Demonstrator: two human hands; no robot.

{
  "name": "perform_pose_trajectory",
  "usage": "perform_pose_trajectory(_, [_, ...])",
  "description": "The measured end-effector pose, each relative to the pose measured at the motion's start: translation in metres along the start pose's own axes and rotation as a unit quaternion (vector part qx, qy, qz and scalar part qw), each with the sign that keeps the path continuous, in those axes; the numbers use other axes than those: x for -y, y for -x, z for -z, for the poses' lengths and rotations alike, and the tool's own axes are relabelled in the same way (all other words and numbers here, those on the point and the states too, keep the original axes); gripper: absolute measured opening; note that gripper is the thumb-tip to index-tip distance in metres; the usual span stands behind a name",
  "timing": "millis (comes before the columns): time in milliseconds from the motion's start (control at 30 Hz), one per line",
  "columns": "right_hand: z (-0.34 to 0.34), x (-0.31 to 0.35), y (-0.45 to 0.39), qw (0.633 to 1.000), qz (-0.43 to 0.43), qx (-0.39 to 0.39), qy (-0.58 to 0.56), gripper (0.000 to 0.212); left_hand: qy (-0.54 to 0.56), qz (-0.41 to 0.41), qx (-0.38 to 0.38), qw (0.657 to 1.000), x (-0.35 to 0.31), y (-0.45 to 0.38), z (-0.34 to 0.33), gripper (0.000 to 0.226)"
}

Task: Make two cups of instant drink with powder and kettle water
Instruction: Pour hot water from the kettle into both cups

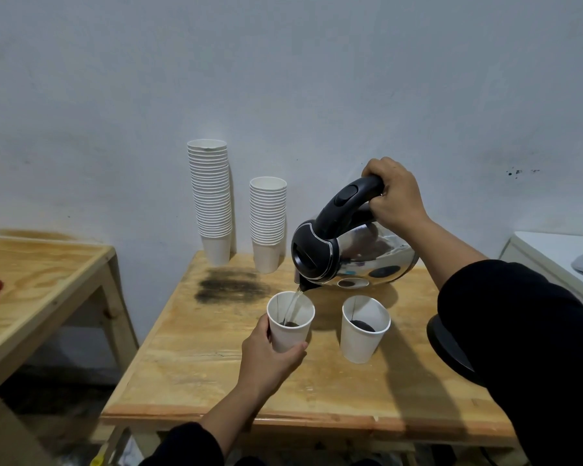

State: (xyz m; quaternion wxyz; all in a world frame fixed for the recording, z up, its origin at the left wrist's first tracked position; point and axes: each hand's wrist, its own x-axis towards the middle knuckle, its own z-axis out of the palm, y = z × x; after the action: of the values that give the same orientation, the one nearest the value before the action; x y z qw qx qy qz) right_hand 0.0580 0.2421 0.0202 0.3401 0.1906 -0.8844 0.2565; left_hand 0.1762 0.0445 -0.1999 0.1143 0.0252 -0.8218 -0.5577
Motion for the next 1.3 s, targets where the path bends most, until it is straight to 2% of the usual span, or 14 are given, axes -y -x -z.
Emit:
perform_pose_trajectory(567, [0.0021, 0.0013, 0.0017, 1.000, 0.018, 0.008, -0.009, 0.031, -0.007, 0.003, 0.007, 1.000, -0.0001, 0.0000, -0.0002, 0.078])
perform_pose_trajectory(1300, [0.0046, 0.0023, 0.0043, 1.000, 0.020, 0.009, -0.012, 0.025, -0.002, 0.003, 0.005, 1.000, -0.0038, 0.0021, 0.0010, 0.076])
